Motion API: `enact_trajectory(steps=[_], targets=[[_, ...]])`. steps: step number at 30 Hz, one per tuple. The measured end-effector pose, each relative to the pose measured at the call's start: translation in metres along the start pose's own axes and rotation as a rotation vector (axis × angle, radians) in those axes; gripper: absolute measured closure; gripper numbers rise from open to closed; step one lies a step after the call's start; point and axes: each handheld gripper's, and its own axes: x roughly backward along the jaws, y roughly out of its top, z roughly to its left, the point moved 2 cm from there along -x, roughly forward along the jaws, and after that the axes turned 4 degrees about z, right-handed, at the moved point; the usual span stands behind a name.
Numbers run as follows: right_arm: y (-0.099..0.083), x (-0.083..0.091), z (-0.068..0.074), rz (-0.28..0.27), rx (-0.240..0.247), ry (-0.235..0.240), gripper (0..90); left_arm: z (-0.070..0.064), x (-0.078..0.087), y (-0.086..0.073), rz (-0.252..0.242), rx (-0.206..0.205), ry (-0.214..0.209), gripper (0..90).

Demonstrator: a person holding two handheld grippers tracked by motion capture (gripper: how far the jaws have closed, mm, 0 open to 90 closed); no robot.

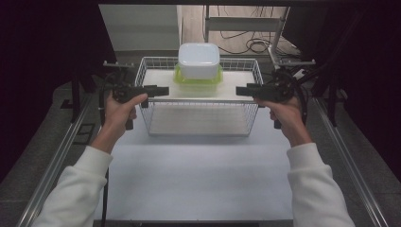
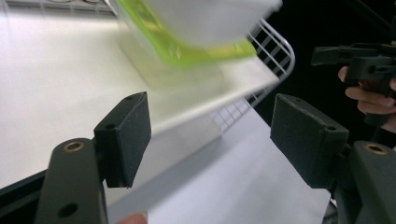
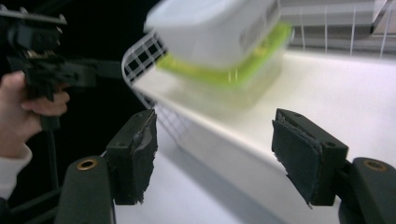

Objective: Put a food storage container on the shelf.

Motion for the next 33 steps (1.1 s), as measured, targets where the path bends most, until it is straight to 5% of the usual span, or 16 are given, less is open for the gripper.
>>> enact_trajectory(steps=[3,6,7,8,9,10,16,21,25,33], targets=[[-0.018,0.004,0.006,0.020,0.035,-0.036,30.6,-0.005,0.002,-0.014,0.002,-0.019,0.001,28.3],[-0.052,0.008,0.014,0.021,0.072,-0.048,30.5,-0.012,0.002,-0.051,0.009,-0.022,-0.022,28.9],[-0.061,0.008,0.015,0.020,0.071,-0.051,30.5,-0.012,0.002,-0.051,0.009,-0.022,-0.022,28.9],[-0.070,0.009,0.016,0.016,0.071,-0.051,30.5,-0.013,0.000,-0.070,0.026,-0.030,-0.029,28.7],[-0.070,0.009,0.016,0.016,0.071,-0.051,30.5,-0.013,0.000,-0.070,0.026,-0.030,-0.029,28.8],[-0.089,0.009,0.016,0.004,0.058,-0.032,30.6,-0.013,-0.002,-0.091,0.069,-0.047,-0.007,28.7],[-0.135,0.004,0.011,0.046,0.032,-0.051,30.6,-0.004,-0.003,-0.136,0.134,-0.045,0.029,28.2],[-0.159,0.001,0.007,0.056,0.006,-0.067,30.8,0.005,-0.009,-0.162,0.171,-0.014,0.049,28.3],[-0.179,-0.007,0.002,0.080,-0.004,-0.080,30.8,0.006,-0.016,-0.173,0.197,-0.028,0.093,27.5],[-0.184,-0.012,0.001,0.100,0.009,-0.084,30.8,0.006,-0.023,-0.178,0.228,-0.039,0.105,25.7]])
